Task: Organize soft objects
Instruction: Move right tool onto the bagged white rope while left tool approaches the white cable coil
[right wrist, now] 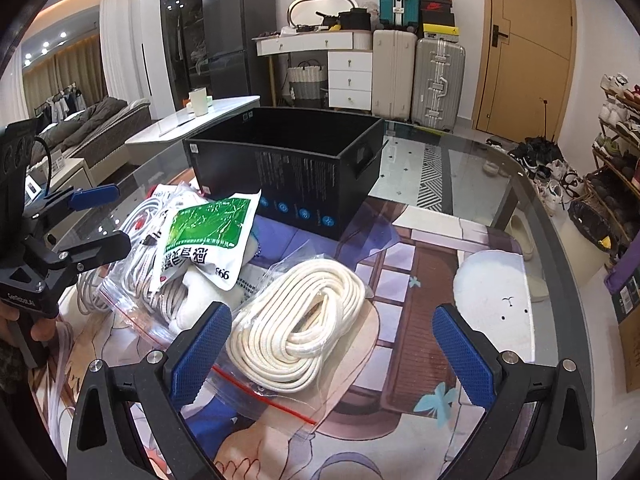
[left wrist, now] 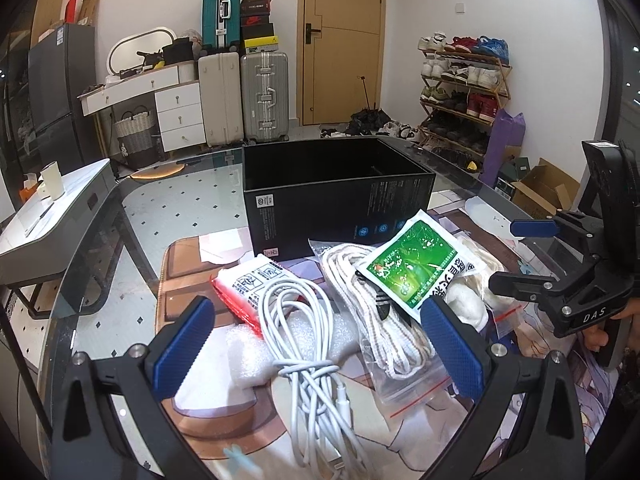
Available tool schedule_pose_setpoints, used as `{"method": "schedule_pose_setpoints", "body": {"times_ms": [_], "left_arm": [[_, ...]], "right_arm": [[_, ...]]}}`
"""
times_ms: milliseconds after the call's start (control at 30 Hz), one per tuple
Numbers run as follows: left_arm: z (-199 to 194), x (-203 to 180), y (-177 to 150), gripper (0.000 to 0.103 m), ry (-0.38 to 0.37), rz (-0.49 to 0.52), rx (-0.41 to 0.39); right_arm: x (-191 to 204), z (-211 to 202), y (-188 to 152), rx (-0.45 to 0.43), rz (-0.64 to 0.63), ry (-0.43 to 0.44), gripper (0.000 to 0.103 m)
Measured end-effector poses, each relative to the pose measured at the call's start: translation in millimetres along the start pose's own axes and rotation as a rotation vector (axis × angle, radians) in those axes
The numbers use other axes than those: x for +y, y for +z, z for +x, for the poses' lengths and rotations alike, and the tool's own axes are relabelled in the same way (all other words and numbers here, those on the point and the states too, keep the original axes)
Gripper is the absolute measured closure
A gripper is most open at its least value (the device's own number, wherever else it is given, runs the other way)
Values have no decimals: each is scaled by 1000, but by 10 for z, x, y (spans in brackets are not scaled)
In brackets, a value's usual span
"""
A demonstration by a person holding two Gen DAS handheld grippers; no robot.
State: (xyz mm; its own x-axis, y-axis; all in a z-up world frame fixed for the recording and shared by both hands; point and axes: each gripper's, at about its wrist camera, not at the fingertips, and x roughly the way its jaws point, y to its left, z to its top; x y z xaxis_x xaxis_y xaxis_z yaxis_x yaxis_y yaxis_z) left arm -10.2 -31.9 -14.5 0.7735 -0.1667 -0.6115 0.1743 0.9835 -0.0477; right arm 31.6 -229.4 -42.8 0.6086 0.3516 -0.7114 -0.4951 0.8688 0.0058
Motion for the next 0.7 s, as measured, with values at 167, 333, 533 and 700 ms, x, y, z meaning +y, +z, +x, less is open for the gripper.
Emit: {"method": "schedule_pose_setpoints", "body": {"times_ms": [167, 333, 533, 700], "left_arm": [[48, 90, -26, 0, 15, -32, 44], [98, 103, -35, 0, 25, -15, 78], [154, 137, -44, 0, 22, -13, 117], [156, 185, -62, 0, 17, -15, 131]], "right_arm": [[12, 133, -1, 59, 9, 22, 1], [-89, 268, -11, 118, 70, 40, 15], [-109, 302, 4, 128, 71, 29, 20], [-86, 296, 7, 128, 62, 15, 28]]}}
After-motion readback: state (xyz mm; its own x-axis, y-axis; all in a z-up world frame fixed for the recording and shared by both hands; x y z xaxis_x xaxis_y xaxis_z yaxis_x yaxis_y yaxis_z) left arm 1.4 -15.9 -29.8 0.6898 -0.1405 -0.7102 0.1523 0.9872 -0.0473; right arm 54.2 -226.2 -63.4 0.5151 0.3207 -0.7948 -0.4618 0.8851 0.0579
